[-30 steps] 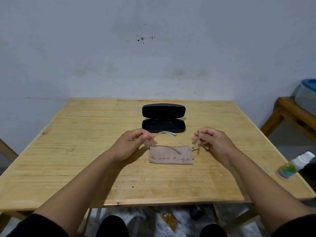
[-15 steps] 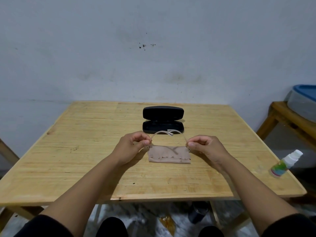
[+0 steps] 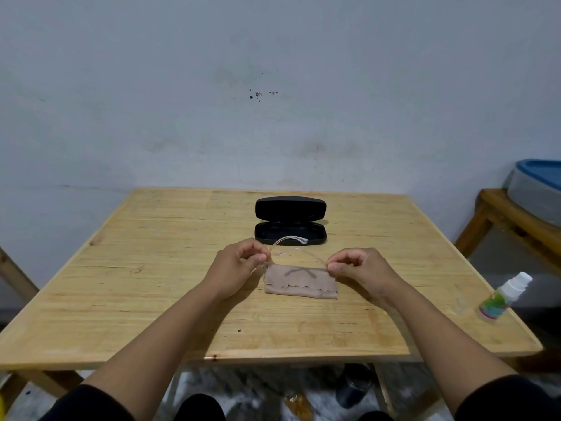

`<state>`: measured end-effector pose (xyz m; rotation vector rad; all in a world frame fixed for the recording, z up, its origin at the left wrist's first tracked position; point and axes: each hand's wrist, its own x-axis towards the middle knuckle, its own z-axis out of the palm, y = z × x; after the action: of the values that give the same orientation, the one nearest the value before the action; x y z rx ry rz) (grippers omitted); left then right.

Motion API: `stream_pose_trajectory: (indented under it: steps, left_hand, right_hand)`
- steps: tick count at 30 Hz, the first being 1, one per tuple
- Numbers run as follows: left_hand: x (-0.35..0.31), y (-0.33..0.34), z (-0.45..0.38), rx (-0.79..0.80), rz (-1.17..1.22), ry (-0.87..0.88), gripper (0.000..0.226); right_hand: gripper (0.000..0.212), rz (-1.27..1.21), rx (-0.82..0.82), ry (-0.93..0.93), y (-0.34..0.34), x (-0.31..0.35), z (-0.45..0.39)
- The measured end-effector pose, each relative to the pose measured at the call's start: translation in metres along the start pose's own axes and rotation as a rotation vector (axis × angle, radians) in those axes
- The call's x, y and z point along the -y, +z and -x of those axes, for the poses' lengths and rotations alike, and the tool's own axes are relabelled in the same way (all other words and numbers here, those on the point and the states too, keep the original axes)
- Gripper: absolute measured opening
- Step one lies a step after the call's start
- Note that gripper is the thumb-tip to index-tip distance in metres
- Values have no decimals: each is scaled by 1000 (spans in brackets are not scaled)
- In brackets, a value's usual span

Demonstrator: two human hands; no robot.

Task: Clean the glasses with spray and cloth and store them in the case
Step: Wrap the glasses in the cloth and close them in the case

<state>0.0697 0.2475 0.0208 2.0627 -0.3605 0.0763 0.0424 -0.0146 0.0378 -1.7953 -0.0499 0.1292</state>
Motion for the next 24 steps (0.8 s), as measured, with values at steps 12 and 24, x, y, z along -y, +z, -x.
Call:
stream_pose_trajectory:
  steps: [12, 24]
  left_hand:
    - [-14, 2, 1, 140, -126, -5, 10]
    - [-17, 9, 18, 68, -256, -21, 32]
  right_hand:
    - [8, 107, -97, 30, 5, -2, 2]
    - [24, 330, -133, 21, 5, 4, 20]
